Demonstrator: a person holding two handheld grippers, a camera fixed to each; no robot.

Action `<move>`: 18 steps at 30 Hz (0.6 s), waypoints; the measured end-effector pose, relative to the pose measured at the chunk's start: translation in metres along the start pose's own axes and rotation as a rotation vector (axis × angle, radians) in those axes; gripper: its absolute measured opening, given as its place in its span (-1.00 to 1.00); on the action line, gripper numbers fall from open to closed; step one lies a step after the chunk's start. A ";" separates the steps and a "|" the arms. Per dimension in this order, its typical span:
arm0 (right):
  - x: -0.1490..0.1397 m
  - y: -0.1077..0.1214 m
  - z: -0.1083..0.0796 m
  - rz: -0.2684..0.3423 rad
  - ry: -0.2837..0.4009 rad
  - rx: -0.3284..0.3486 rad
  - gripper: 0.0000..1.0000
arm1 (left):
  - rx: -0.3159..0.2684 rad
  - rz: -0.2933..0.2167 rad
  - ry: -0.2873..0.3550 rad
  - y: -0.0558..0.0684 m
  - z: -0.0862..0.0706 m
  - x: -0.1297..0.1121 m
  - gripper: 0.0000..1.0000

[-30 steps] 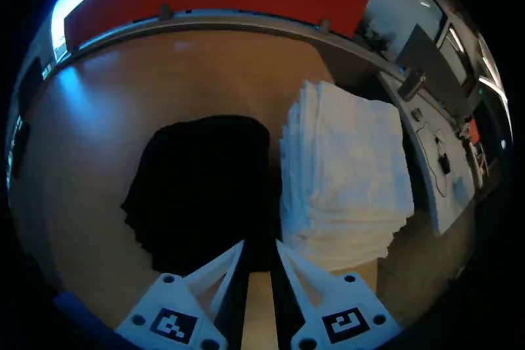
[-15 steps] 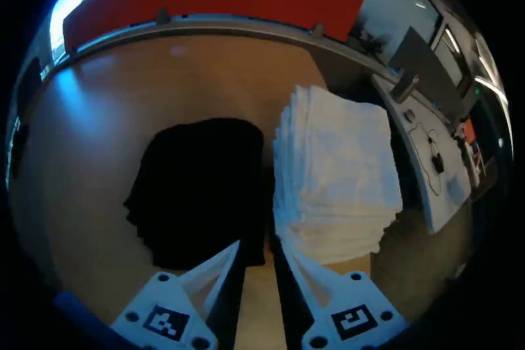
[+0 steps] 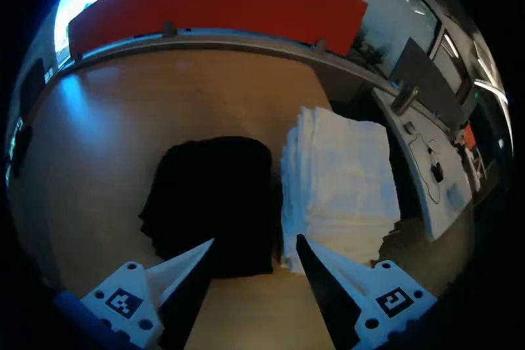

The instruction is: Fold towel

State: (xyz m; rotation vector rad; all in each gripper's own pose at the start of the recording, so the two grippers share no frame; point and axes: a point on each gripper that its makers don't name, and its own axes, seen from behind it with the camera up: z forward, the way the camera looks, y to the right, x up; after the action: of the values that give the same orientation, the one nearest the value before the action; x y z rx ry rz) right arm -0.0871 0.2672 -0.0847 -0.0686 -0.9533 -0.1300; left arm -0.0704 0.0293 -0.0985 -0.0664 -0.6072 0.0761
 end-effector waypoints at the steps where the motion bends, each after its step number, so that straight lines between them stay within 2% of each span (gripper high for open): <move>1: 0.001 -0.001 0.000 0.003 0.004 0.000 0.73 | 0.000 0.000 0.000 0.000 0.000 0.000 0.97; 9: 0.012 -0.005 -0.006 0.029 0.058 -0.001 0.78 | -0.004 -0.001 0.006 -0.001 0.002 0.003 0.97; 18: 0.044 -0.012 -0.021 0.080 0.206 -0.008 0.78 | -0.011 -0.006 0.018 0.001 0.006 0.009 0.97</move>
State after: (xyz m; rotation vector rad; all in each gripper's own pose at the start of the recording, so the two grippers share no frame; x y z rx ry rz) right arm -0.0469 0.2496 -0.0609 -0.0990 -0.7437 -0.0652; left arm -0.0661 0.0315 -0.0884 -0.0761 -0.5903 0.0661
